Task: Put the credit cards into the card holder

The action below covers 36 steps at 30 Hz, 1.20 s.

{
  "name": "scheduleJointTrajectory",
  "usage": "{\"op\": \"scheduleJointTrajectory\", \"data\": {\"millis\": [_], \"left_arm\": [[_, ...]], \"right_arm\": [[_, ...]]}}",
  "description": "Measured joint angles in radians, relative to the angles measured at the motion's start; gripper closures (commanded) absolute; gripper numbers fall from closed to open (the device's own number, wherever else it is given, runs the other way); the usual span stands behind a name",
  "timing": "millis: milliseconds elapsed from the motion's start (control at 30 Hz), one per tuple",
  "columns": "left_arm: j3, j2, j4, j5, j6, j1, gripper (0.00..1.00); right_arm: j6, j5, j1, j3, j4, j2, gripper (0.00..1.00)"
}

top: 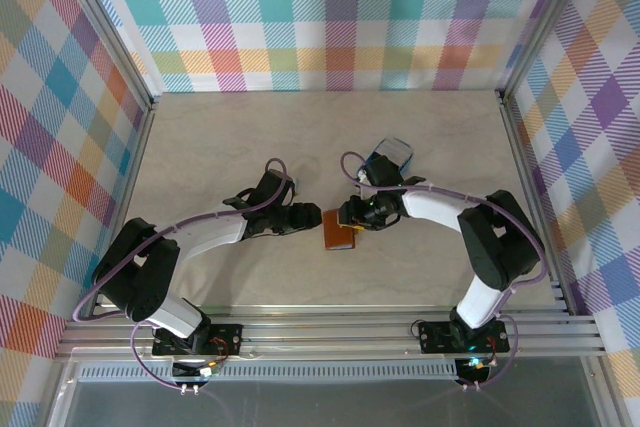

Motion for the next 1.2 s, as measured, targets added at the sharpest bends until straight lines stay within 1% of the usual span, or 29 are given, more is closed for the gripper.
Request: {"op": "scheduleJointTrajectory", "data": {"millis": [133, 300, 400, 567, 733, 900, 1033, 1200], "left_arm": [[0.000, -0.001, -0.014, -0.025, -0.003, 0.000, 0.42], [0.000, -0.029, -0.034, -0.043, -0.010, 0.006, 0.43], [-0.015, -0.070, -0.028, -0.040, -0.023, 0.019, 0.43], [-0.068, -0.123, -0.036, -0.037, -0.037, 0.064, 0.43], [-0.111, -0.168, -0.055, -0.040, -0.042, 0.092, 0.43], [-0.134, -0.210, -0.056, -0.039, -0.042, 0.101, 0.43], [-0.134, -0.225, -0.057, -0.038, -0.041, 0.101, 0.43], [-0.132, -0.225, -0.072, -0.028, -0.029, 0.101, 0.43]], "right_arm": [[0.005, -0.039, 0.014, -0.013, 0.027, -0.040, 0.67], [0.020, -0.084, 0.066, -0.013, 0.077, -0.046, 0.67], [0.034, -0.102, 0.108, 0.005, 0.098, -0.023, 0.66], [0.066, -0.090, 0.159, 0.072, 0.110, 0.047, 0.65], [0.090, -0.066, 0.202, 0.117, 0.105, 0.089, 0.73], [0.109, -0.039, 0.215, 0.124, 0.104, 0.096, 0.83], [0.113, 0.002, 0.217, 0.125, 0.084, 0.096, 0.99], [0.110, 0.095, 0.217, 0.129, 0.010, 0.069, 1.00]]}}
